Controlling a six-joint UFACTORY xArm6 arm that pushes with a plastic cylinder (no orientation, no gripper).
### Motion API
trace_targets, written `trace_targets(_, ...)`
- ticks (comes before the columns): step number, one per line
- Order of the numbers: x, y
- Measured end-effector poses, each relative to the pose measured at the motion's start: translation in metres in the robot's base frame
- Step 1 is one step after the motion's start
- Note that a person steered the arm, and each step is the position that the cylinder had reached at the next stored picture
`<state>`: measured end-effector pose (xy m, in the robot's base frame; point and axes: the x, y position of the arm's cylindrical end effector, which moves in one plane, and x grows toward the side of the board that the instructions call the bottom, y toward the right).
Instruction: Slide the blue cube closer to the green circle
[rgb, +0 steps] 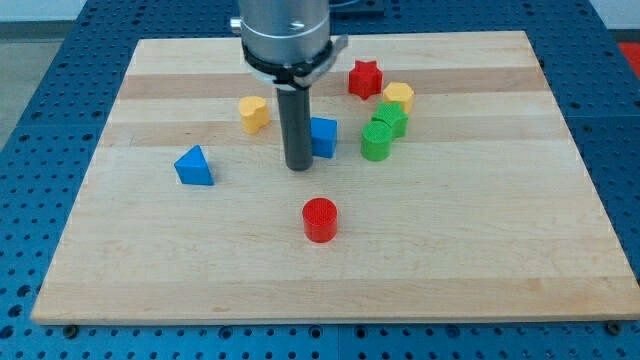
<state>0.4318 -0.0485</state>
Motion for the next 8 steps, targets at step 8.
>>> trace_targets(8,-0.069,0.036)
